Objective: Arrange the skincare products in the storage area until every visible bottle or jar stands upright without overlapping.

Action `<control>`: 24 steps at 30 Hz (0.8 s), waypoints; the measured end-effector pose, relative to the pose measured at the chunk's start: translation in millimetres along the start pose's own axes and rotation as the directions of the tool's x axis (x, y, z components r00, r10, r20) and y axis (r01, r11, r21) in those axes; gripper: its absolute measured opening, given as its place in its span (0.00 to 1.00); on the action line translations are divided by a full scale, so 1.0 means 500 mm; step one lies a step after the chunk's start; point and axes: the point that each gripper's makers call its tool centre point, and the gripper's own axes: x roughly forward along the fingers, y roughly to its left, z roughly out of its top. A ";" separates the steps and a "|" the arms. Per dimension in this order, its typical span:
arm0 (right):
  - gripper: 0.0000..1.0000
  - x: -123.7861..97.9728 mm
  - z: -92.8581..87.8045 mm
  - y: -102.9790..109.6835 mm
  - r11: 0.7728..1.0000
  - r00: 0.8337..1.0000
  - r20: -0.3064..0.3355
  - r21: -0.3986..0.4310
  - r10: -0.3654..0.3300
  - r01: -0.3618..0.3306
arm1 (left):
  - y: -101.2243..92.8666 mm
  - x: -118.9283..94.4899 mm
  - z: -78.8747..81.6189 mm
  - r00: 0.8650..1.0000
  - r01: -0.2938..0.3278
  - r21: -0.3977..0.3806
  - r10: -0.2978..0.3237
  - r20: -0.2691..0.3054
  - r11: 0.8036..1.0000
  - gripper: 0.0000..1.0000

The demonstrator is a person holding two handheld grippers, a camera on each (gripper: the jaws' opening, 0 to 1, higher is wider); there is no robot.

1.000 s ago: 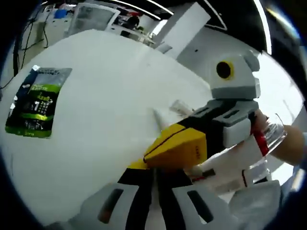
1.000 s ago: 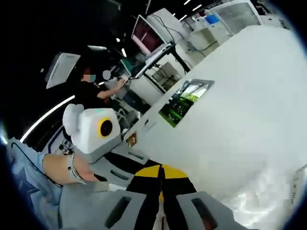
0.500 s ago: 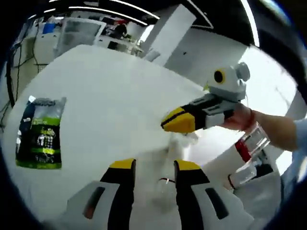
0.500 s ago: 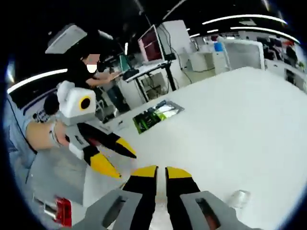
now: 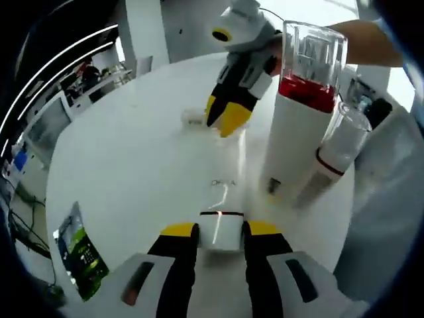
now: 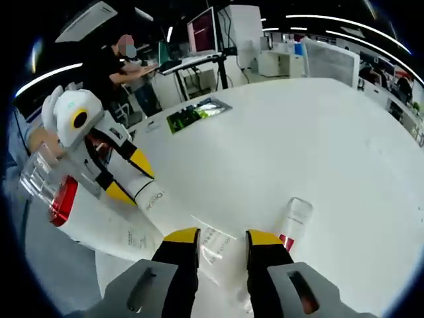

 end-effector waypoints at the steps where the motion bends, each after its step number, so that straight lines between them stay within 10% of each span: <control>1: 0.23 -0.001 0.001 -0.001 1.000 1.000 0.005 0.003 0.007 -0.007 | -0.004 0.000 0.001 1.000 0.002 0.004 -0.002 0.005 1.000 0.33; 9: 0.28 -0.014 -0.024 -0.019 0.990 1.000 -0.020 0.141 -0.014 0.017 | -0.004 0.002 -0.020 1.000 0.006 0.080 -0.004 -0.020 0.997 0.32; 18: 0.25 -0.003 -0.023 0.030 0.886 0.985 0.048 0.431 0.164 -0.168 | 0.004 -0.005 -0.032 1.000 0.009 0.053 -0.009 -0.003 0.999 0.31; 24: 0.22 0.023 -0.003 0.025 0.837 0.981 0.103 0.512 0.163 -0.193 | 0.004 -0.004 -0.033 1.000 0.017 0.006 -0.017 0.014 1.000 0.31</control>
